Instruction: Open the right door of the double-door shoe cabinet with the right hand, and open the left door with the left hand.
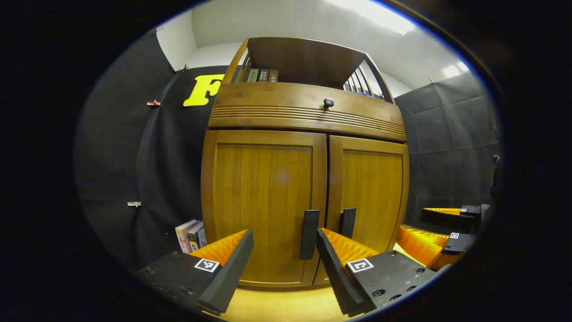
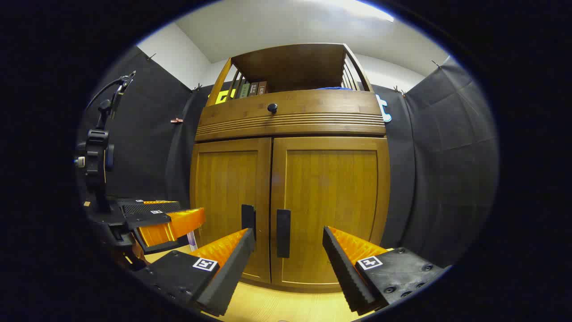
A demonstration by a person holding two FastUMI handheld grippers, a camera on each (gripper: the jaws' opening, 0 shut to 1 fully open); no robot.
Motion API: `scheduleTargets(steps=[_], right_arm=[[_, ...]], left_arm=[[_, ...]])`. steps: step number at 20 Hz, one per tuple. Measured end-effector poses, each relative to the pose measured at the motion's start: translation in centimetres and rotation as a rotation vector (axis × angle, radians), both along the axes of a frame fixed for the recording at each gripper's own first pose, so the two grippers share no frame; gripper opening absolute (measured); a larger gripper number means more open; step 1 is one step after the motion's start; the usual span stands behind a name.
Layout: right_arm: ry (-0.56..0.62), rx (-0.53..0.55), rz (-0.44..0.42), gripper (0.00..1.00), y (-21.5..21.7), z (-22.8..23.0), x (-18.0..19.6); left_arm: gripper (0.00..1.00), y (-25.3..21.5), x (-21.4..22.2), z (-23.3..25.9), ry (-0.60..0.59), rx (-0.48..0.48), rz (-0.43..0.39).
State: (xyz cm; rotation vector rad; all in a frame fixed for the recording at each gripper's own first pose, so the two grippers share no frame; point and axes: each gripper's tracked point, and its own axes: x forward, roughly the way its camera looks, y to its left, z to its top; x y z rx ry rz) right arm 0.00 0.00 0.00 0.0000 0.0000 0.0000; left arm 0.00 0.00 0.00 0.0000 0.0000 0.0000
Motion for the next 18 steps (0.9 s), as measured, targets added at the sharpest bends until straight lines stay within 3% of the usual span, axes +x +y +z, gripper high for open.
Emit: scheduleTargets(steps=[11,12,13,18], right_arm=[[0.017,0.001,0.01,0.97,0.3,-1.0,0.6],[0.019,0.003,0.009,0.97,0.2,-1.0,0.7],[0.02,0.003,0.009,0.97,0.3,-1.1,0.8],[0.021,-0.007,0.004,0.97,0.3,-1.3,1.1]], left_arm=[[0.88,0.0,0.6,-0.2,0.032,-0.057,-0.005],[0.84,0.0,0.6,-0.3,0.034,-0.059,-0.001],[0.88,0.1,0.7,-0.2,0.035,-0.059,0.004],[0.88,0.3,0.9,-0.3,0.038,-0.062,0.003]])
